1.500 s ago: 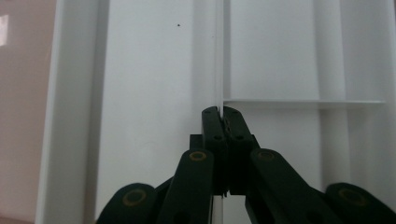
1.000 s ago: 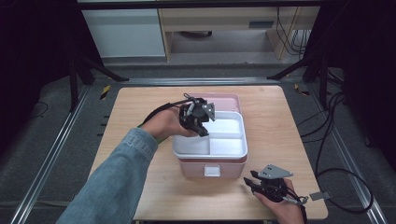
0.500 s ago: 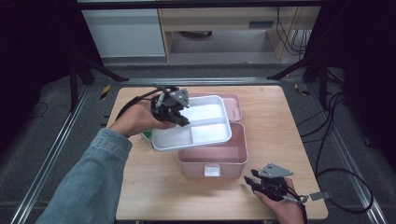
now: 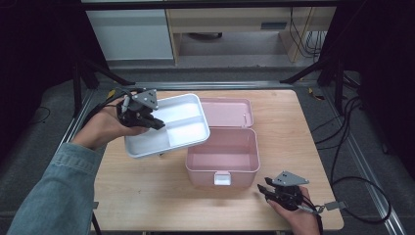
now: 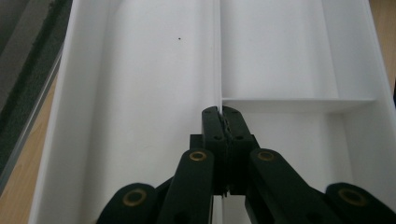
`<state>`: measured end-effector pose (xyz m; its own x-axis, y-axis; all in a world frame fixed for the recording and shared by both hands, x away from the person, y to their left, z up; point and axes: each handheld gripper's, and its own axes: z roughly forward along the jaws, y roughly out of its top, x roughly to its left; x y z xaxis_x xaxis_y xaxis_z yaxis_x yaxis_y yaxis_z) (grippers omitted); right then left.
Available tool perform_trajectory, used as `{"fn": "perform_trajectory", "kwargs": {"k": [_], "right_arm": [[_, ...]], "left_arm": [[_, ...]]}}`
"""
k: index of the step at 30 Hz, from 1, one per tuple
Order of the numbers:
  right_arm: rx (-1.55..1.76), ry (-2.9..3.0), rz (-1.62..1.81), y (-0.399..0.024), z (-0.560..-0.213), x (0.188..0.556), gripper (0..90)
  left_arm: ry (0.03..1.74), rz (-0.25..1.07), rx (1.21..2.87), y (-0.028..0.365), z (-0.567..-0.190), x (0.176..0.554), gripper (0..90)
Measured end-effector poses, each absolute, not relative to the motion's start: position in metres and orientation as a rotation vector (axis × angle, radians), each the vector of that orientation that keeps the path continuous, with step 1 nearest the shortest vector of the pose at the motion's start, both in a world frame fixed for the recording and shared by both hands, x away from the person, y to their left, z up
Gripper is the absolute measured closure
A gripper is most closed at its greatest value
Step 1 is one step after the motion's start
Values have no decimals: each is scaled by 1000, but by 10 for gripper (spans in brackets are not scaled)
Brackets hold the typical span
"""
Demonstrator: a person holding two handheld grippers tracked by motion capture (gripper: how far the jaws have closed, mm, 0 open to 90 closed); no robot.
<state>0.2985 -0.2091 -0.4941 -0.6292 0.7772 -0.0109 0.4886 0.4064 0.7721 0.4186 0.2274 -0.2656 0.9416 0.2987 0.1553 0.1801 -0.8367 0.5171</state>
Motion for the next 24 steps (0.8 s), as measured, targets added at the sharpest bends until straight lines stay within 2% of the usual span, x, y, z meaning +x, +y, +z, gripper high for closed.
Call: {"fn": "perform_trajectory", "kwargs": {"k": [9,24], "right_arm": [[1104,2293,1070,-211,-495,300,596],[1108,2289,1064,-213,-495,300,598]], "left_arm": [[428,337,2557,265,-271,410,897],[498,352,2542,303,-299,385,897]]}}
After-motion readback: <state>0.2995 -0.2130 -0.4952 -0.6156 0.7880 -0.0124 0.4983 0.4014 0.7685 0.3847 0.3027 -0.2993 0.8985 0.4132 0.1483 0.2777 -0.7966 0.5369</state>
